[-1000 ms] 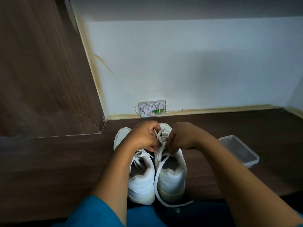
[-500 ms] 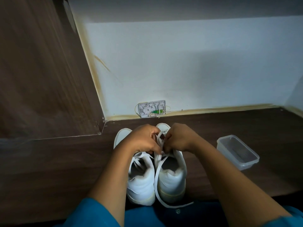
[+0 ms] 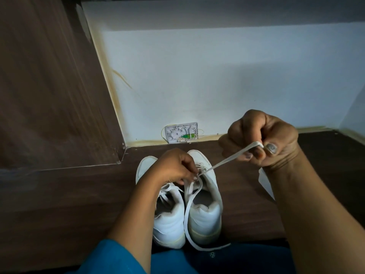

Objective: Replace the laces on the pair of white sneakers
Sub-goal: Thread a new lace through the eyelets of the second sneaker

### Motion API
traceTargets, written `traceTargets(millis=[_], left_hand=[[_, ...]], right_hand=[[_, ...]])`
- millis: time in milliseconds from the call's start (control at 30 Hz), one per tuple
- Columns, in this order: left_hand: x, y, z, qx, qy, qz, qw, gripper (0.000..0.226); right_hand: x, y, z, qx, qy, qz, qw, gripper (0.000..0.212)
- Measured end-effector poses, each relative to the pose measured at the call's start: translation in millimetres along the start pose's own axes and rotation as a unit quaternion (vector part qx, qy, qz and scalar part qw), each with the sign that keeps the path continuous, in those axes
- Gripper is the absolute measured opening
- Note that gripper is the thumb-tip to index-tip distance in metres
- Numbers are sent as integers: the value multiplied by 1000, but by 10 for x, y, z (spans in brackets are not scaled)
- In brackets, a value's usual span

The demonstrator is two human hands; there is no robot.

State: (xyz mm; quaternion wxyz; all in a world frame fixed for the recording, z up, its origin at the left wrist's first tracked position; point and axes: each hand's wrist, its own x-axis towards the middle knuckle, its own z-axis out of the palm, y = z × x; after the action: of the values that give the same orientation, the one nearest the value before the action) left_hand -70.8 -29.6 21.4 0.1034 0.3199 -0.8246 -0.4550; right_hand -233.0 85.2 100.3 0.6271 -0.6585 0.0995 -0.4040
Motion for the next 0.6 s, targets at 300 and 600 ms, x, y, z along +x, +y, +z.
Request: traceTargets(millis=[300, 600], left_hand=[[-40, 35, 6, -25, -47, 57, 997, 40], [-96, 135, -14, 25, -148, 52, 987, 31]], right_hand=[[89, 284, 6, -116, 425, 106, 891, 26], [208, 284, 25, 98, 503, -106, 852, 12]])
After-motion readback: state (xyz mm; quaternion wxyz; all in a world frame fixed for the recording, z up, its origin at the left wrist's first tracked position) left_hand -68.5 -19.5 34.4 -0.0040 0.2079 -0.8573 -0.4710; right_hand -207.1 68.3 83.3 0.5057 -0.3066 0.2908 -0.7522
